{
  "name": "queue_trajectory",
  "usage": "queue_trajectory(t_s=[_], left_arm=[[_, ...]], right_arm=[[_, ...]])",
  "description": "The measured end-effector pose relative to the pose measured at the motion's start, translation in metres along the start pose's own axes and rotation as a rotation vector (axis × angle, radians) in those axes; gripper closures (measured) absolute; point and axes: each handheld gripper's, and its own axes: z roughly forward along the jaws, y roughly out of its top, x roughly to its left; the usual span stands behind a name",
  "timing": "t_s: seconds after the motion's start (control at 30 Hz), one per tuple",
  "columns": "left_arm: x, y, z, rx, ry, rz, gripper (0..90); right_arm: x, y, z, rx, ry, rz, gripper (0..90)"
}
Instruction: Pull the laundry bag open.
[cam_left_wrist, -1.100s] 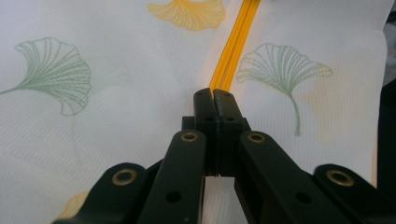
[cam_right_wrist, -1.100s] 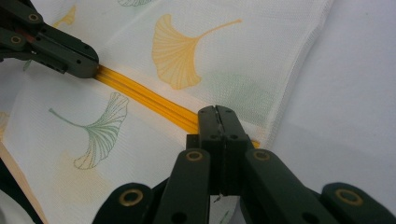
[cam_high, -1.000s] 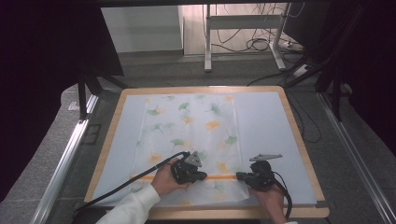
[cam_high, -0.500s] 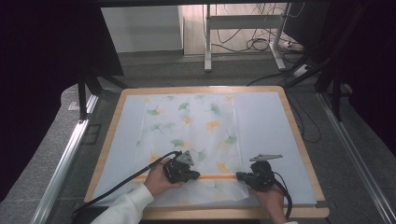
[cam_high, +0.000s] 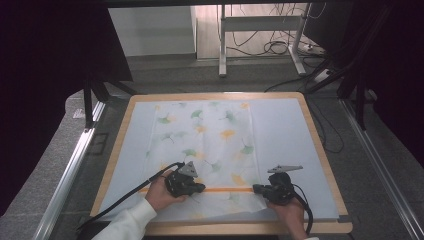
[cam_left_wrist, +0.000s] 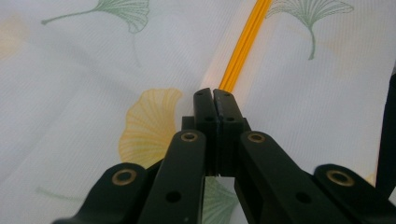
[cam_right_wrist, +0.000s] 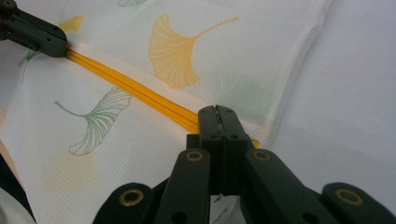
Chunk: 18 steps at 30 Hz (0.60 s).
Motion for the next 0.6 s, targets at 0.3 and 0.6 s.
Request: queue_trajectory(t_s=[0.3, 0.6], left_arm=[[0.0014, -0.0034, -0.0025, -0.002, 0.001, -0.011, 90.0], [0.0034, -0.0076, -0.0064, 0.002, 0.001, -0.018, 90.0]], right_arm=[[-0.0004, -0.0002, -0.0001, -0.002, 0.001, 0.001, 89.8], [-0.0004, -0.0003, -0.0001, -0.002, 0.001, 0.002, 89.8]])
